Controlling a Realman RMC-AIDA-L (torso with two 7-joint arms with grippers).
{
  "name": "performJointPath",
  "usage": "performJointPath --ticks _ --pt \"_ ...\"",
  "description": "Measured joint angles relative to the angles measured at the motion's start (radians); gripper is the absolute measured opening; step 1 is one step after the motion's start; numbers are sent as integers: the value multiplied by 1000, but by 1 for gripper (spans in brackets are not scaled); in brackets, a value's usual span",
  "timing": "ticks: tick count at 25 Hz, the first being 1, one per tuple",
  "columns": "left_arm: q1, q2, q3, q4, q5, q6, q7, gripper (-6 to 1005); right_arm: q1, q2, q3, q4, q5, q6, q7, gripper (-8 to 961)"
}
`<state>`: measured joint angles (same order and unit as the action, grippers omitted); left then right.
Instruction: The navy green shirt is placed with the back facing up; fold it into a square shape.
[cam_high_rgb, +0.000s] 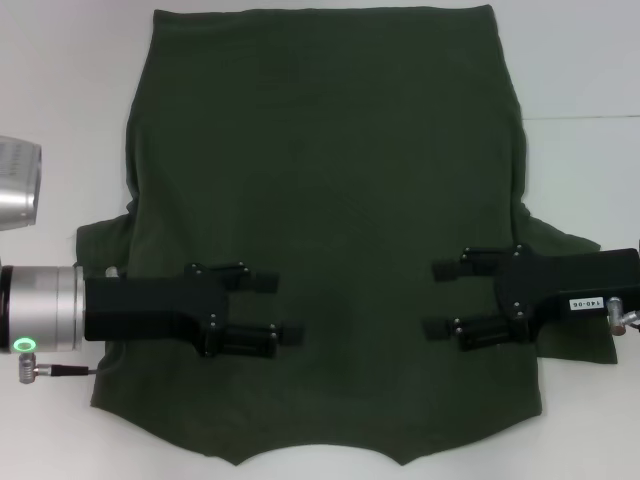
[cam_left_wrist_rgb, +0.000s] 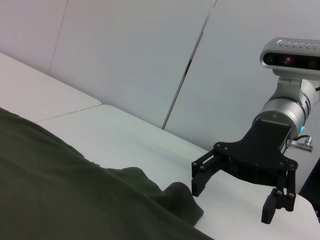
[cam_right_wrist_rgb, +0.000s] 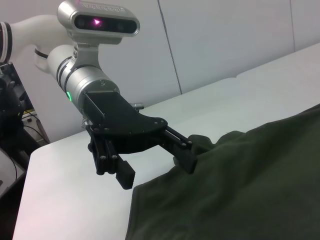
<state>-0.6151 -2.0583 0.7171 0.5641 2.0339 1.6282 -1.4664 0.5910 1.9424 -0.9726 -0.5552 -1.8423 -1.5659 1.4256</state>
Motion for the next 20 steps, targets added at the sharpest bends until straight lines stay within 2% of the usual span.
performJointPath --ticks 20 --pt "5 0 -26 11 0 -2 4 915 8 -3 -1 0 0 0 4 924"
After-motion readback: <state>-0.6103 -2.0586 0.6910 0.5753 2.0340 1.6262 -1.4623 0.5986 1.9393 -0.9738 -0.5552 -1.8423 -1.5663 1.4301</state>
